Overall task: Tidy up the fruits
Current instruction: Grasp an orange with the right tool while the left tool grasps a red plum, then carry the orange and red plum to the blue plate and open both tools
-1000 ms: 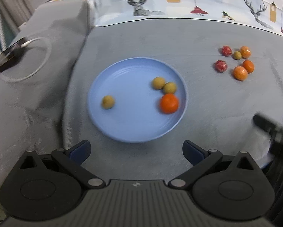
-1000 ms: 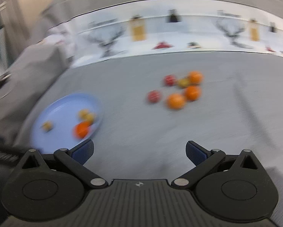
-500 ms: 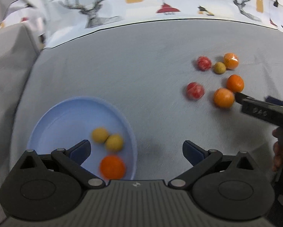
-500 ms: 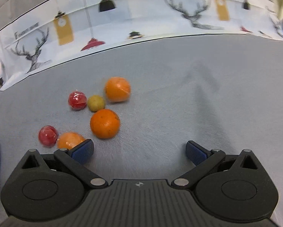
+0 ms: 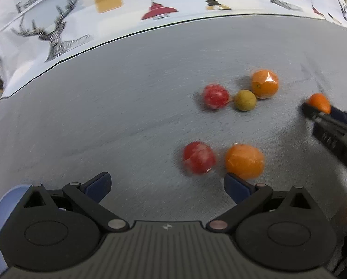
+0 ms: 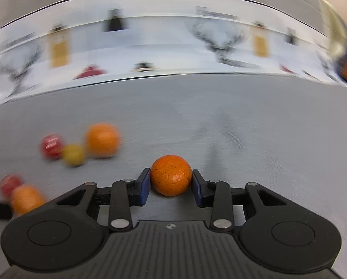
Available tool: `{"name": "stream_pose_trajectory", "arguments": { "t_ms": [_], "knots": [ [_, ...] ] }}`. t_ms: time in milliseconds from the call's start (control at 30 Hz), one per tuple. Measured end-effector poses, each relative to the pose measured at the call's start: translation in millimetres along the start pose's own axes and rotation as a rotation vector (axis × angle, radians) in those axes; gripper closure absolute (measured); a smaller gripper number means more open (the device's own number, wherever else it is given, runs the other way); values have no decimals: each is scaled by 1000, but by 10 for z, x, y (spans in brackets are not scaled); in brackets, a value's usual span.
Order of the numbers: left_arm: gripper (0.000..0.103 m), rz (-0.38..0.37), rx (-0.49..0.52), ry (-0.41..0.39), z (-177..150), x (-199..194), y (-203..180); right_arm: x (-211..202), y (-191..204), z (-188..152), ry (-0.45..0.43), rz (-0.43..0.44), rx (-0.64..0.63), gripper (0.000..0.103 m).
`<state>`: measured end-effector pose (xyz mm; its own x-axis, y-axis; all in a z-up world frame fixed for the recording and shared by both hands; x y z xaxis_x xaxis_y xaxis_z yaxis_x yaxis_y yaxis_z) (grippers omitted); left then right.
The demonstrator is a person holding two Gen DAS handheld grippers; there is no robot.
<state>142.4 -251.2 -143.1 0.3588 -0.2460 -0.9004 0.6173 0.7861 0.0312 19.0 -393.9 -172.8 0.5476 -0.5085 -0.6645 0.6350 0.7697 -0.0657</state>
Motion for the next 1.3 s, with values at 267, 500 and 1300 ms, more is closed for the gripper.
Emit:
{"name": "stream_pose_trajectory", "arguments": {
  "t_ms": [267,500,1300],
  "knots": [
    [17,-16,29,-41,119,136,-49,41,-17,-32,-13,-15,4,62],
    [72,-37,61,-115,41,-111,-81,41,-45,-49,-27,-15,24,65],
    [72,54,-131,-113,-1529,-2477,453,-2493,154,-178,-166,311,-48,65]
  ]
}}
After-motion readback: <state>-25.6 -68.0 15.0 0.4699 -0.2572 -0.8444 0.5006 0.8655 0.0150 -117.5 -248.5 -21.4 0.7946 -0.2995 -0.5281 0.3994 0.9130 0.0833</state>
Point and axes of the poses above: each gripper's, at about its wrist camera, not at the fingertips, and x roughly the way its jaws point, y to its left, z to its top, the point moved 1 cm from there along x, roughly the way its jaws point, and after that the axes turned 8 degrees about -z, right-handed, at the moved point
